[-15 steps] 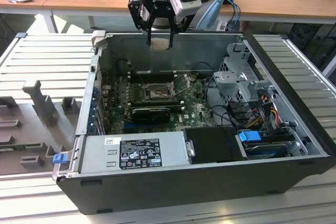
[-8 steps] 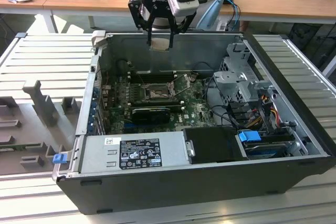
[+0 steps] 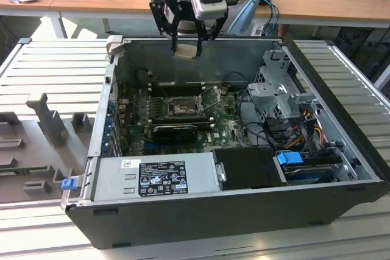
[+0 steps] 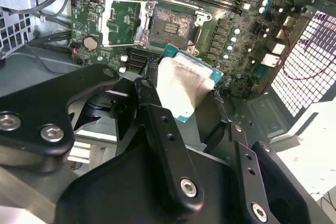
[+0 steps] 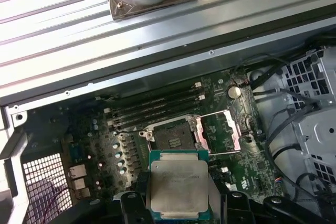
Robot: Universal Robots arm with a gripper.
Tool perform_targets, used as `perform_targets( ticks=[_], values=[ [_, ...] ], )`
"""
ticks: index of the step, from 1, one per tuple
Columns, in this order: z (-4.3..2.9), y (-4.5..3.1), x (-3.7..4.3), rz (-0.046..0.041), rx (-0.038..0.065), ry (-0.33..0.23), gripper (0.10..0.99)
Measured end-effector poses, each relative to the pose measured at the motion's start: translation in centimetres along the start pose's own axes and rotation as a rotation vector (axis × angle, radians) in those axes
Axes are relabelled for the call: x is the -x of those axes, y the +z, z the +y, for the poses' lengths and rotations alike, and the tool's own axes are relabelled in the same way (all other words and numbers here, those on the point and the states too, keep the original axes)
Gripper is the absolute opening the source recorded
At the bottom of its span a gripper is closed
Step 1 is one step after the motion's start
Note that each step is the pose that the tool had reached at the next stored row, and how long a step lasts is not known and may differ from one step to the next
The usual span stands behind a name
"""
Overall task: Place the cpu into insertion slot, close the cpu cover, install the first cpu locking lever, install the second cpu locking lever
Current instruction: 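Place the cpu into insertion slot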
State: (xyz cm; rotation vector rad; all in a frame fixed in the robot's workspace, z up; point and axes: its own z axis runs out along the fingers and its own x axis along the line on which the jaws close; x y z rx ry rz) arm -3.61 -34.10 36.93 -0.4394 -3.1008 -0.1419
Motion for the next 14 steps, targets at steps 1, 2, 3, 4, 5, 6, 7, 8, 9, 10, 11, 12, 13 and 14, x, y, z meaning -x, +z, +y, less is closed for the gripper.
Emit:
perform_targets(
  ticks=[1, 2, 3, 4, 5, 6, 7, 8, 9, 10, 11, 12, 13, 14],
  values=[
    [-0.01, 0.07, 0.00, 0.0000, 0.000, 0.000, 0.525],
    [-0.01, 0.11, 0.00, 0.0000, 0.000, 0.000, 0.525],
    [-0.01, 0.15, 0.00, 0.0000, 0.000, 0.000, 0.525],
    [-0.02, 0.22, 0.00, 0.0000, 0.000, 0.000, 0.525],
    [-0.02, 0.27, 0.00, 0.0000, 0.000, 0.000, 0.525],
    [-0.02, 0.31, 0.01, -0.0001, 0.000, 0.000, 0.525],
    [-0.03, 0.31, 0.01, -0.0002, -0.001, 0.001, 0.525],
    [-0.03, 0.31, 0.00, -0.0005, -0.001, 0.005, 0.525],
    [-0.03, 0.33, 0.00, -0.0013, 0.000, 0.013, 0.525],
    [-0.03, 0.33, 0.01, -0.0019, 0.000, 0.020, 0.525],
    [-0.03, 0.33, 0.01, -0.0024, 0.000, 0.026, 0.525],
    [-0.03, 0.34, 0.01, -0.0035, 0.000, 0.038, 0.525],
    [-0.03, 0.34, 0.01, -0.0042, 0.000, 0.046, 0.525],
    [-0.03, 0.35, 0.01, -0.0048, 0.000, 0.052, 0.525]
  ],
)
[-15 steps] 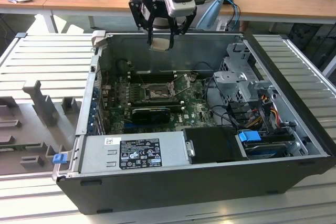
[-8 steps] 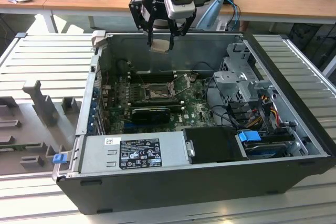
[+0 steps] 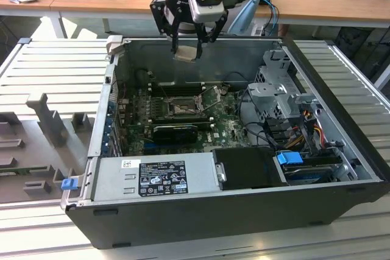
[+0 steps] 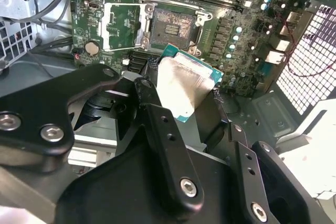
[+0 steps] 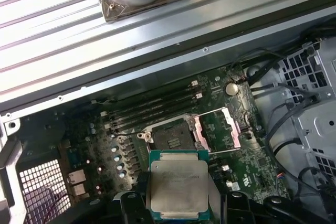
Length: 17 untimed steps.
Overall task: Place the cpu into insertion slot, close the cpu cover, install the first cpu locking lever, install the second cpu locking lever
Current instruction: 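Place the cpu into insertion slot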
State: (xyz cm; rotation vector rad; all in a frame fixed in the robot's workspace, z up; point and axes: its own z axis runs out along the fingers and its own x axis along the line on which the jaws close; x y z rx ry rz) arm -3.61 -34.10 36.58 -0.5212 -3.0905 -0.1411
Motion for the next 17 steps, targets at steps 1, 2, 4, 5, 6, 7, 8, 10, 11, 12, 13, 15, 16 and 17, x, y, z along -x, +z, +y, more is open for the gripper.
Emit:
perform_targets(
  ticks=[1, 2, 4, 5, 6, 7, 8, 10, 11, 12, 13, 15, 16, 17],
  values=[
    [0.00, 0.01, 0.00, -0.0005, 0.000, 0.005, 0.525],
    [0.00, 0.01, 0.00, -0.0010, 0.000, 0.011, 0.525],
    [0.00, 0.01, 0.00, -0.0023, 0.001, 0.026, 0.525],
    [0.00, 0.02, 0.00, -0.0028, 0.001, 0.032, 0.525],
    [0.00, 0.02, 0.00, -0.0036, 0.001, 0.040, 0.525],
    [0.00, 0.03, 0.00, -0.0049, 0.001, 0.055, 0.525],
    [0.00, 0.03, 0.00, -0.0058, 0.001, 0.065, 0.525],
    [0.00, 0.04, 0.00, -0.0068, 0.002, 0.077, 0.525],
    [0.00, 0.04, 0.00, -0.0074, 0.002, 0.083, 0.525],
    [0.00, 0.04, 0.00, -0.0078, 0.002, 0.089, 0.525],
    [0.00, 0.04, 0.00, -0.0084, 0.002, 0.095, 0.525],
    [0.00, 0.04, 0.00, -0.0098, 0.002, 0.111, 0.525],
    [0.00, 0.04, 0.00, -0.0104, 0.002, 0.117, 0.525],
    [-0.01, 0.05, 0.00, -0.0115, 0.003, 0.130, 0.525]
  ],
)
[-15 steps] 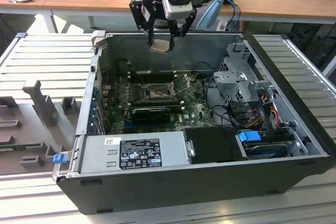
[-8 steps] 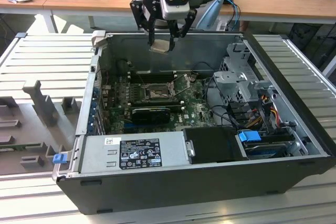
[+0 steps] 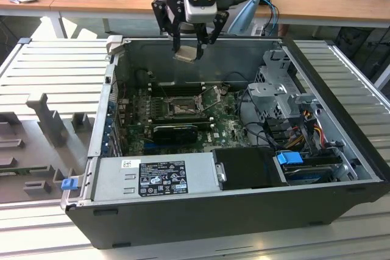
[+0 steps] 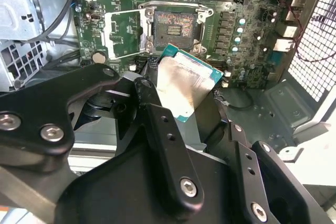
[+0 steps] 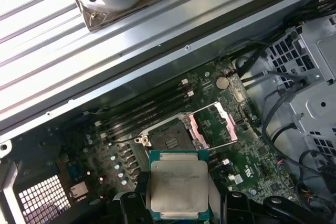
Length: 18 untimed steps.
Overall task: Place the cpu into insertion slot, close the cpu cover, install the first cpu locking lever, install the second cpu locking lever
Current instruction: 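Place the cpu into insertion slot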
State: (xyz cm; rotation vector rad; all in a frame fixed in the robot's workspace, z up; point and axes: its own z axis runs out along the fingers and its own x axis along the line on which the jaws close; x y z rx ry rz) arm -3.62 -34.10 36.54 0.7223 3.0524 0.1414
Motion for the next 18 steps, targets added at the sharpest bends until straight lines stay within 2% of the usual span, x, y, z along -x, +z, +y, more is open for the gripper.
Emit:
perform_targets(
  ticks=[3, 18],
  values=[
    [0.00, 0.01, 0.00, -0.0029, 0.001, 0.033, 0.525],
    [-0.01, 0.10, 0.00, -0.0076, 0.002, 0.087, 0.525]
  ],
)
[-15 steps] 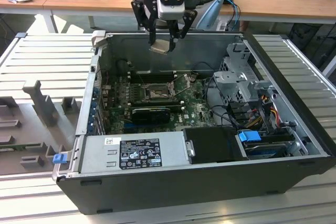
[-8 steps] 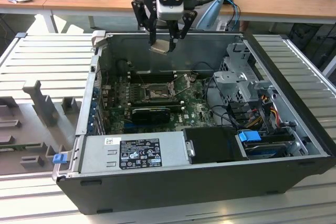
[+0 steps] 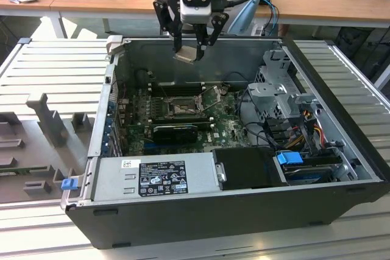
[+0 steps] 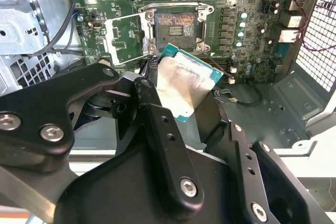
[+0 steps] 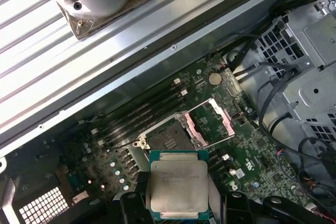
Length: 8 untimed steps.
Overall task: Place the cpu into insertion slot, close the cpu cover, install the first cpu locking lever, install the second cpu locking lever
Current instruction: 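Place the cpu into insertion slot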
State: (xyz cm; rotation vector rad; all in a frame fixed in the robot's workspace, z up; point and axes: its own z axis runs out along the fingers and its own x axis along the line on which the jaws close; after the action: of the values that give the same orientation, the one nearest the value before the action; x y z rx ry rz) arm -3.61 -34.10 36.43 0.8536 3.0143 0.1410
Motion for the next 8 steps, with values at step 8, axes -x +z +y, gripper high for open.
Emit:
perform_targets(
  ticks=[8],
  values=[
    [0.00, 0.02, 0.00, -0.0016, 0.000, 0.018, 0.525]
  ],
)
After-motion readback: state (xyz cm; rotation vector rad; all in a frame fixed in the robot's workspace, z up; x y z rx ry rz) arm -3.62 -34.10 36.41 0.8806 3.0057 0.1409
